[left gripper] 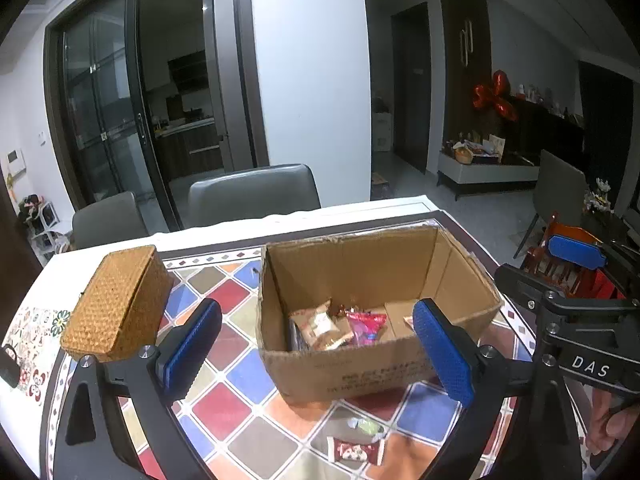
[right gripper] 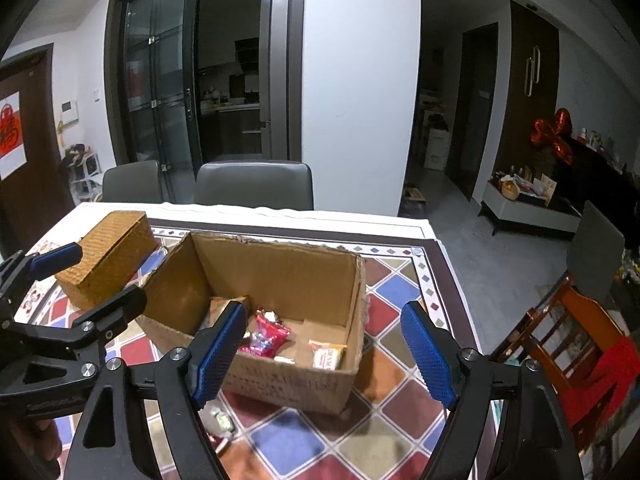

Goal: Organize snacks
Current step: 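Move both open tools back toward the red packet and green candy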

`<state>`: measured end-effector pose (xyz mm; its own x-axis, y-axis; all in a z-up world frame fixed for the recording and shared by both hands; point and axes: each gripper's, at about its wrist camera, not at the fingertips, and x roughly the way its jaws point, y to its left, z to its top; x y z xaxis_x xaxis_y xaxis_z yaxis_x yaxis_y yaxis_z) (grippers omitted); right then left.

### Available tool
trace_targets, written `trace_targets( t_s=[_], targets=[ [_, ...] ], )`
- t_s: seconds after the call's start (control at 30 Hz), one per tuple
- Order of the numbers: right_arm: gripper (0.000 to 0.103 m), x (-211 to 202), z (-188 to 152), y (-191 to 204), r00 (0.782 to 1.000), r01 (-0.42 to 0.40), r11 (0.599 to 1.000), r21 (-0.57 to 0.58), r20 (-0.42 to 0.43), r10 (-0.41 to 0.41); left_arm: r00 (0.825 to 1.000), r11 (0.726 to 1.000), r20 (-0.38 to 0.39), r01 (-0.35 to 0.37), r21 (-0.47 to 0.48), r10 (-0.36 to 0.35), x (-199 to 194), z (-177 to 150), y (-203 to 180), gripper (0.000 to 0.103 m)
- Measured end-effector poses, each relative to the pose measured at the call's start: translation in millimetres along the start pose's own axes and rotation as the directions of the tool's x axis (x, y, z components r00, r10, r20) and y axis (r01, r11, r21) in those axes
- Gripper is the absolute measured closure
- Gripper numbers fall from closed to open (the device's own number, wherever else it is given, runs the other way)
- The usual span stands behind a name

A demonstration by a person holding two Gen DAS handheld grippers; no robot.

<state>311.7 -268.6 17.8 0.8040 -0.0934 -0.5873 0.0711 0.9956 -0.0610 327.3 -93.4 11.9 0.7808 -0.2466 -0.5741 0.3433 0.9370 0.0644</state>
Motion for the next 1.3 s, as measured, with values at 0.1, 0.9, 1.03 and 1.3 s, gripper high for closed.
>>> trace_targets(
  t_s=[0.1,0.9,1.03,1.3],
  targets=[
    [0.023,-2.5,-6.1,-0.7,1.0,0.008,1.0,0.005,-0.008,-0.008,1.0,1.0,-0.006,-0.003,0.001,0.003,-3.0,-6.4,-1.4,0.005],
    [0.023,-3.2,-61.9,-5.7,0.997,0.047,0.998,0.034,-0.067,-0.045,0.996,1.0,-0.091,0.011,-0.018,-0.013,3.9,-67.3,-9.9,0.005],
    [0.023,0.2,-71.2,-6.0,0.995,0.049,0.998,0.043,-0.084,-0.046,0.994,1.0,-0.11,0.024,-0.019,-0.026,11.3,-79.8,-10.2,0.005],
    [0.023,8.1,-90.6,-3.3,0.993,0.059,0.997,0.049,-0.11,-0.053,0.987,0.997,-0.146,0.067,-0.03,-0.071,25.1,-102.4,-13.5,0.005]
  ],
)
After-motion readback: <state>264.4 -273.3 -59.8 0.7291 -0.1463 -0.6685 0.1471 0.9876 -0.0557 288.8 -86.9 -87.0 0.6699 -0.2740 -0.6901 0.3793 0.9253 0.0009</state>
